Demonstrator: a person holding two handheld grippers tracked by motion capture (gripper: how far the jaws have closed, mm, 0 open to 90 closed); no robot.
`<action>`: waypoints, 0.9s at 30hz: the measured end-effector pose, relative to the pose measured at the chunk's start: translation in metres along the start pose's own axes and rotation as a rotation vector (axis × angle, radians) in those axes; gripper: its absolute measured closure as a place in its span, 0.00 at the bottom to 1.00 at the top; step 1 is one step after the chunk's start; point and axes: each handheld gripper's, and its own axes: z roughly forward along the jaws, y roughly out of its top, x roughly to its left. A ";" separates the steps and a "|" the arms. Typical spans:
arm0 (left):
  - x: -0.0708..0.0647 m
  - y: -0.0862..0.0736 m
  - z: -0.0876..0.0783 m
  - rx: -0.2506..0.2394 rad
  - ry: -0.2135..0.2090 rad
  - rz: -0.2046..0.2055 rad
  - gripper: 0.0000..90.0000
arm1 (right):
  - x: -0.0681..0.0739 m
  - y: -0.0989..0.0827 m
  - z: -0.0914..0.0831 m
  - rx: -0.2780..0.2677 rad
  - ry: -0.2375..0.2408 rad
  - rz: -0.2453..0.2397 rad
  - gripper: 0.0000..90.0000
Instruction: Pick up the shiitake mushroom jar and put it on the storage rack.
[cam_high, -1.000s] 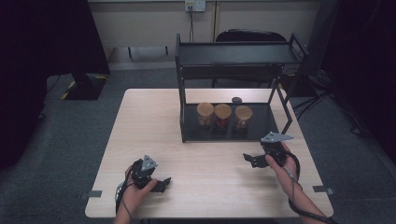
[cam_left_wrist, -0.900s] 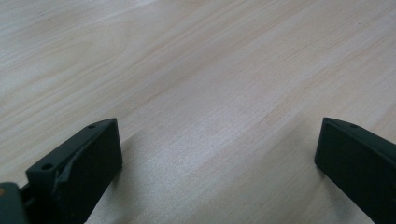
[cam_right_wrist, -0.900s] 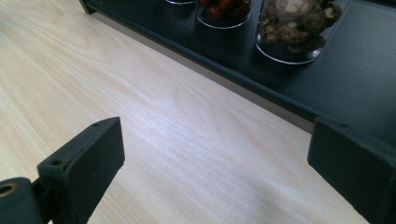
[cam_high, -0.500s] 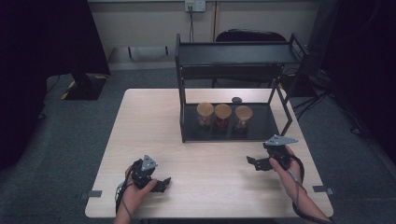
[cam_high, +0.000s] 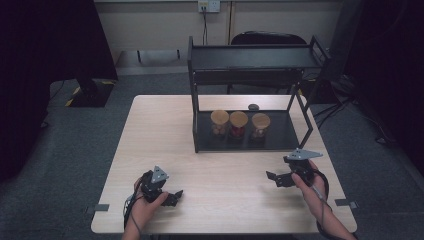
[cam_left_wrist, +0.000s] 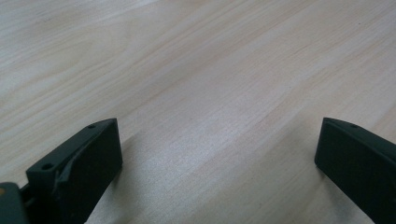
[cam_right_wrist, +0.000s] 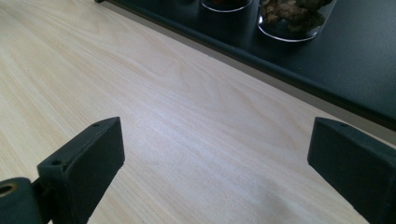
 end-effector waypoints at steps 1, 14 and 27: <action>0.000 0.000 0.000 0.000 0.000 0.000 0.00 | 0.000 -0.001 0.000 0.000 0.001 0.000 0.03; 0.000 0.000 0.000 0.000 0.000 0.000 0.00 | -0.003 -0.011 -0.006 0.000 0.003 0.005 0.03; 0.000 0.000 0.000 0.000 0.000 0.000 0.00 | -0.007 -0.021 -0.017 0.002 0.001 0.012 0.03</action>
